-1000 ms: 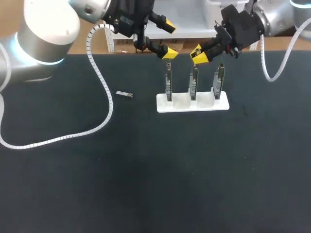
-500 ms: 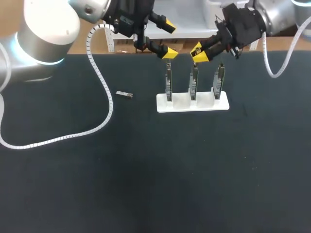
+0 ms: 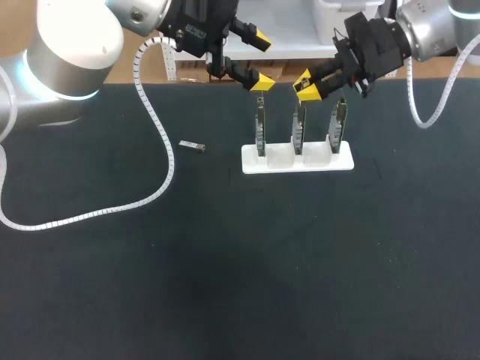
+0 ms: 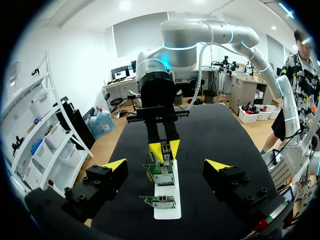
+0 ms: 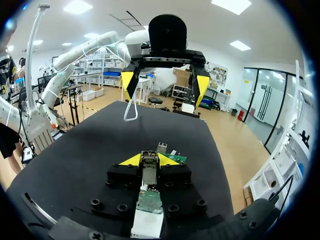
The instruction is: Pick up the optical module with the left hand, and insert it into the network port with the right hand.
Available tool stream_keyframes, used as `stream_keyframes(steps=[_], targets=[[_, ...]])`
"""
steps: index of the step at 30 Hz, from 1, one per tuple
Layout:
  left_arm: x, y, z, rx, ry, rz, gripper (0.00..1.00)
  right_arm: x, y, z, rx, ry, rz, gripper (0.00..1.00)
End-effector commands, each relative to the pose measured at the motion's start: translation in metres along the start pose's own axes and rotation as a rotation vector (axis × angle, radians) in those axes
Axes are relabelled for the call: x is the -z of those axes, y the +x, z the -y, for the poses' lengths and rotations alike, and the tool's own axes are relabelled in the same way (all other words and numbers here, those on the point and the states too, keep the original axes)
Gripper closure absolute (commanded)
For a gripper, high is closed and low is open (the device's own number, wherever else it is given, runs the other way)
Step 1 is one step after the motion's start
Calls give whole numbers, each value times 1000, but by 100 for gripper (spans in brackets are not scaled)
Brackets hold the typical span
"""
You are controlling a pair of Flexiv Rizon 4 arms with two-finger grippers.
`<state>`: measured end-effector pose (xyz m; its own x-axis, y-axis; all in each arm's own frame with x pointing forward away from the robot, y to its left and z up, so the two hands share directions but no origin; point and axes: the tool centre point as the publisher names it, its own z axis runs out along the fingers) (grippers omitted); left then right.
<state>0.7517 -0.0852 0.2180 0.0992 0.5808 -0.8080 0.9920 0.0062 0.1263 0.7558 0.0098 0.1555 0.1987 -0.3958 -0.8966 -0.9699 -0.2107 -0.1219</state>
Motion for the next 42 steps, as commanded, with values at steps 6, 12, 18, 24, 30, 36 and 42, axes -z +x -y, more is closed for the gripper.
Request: stream_keyframes(steps=[6, 12, 18, 24, 30, 36, 42], targets=[[0, -1, -2, 1, 5, -7, 0, 2, 4, 2, -9, -3, -3, 100], [0, -1, -2, 1, 5, -7, 0, 2, 0, 7, 1, -11, -6, 100], [0, -1, -2, 1, 5, -7, 0, 0, 1, 9, -1, -19, -7, 100], [0, -1, -2, 1, 5, -7, 0, -2, 4, 7, -16, -16, -7, 100], [0, -1, -2, 1, 5, -7, 0, 1, 4, 6, -19, 5, -11, 100], [0, -1, -2, 1, 5, -7, 0, 0, 5, 4, -23, 4, -12, 100], [0, -1, -2, 1, 5, -7, 0, -3, 9, 5, -31, -1, -9, 100]])
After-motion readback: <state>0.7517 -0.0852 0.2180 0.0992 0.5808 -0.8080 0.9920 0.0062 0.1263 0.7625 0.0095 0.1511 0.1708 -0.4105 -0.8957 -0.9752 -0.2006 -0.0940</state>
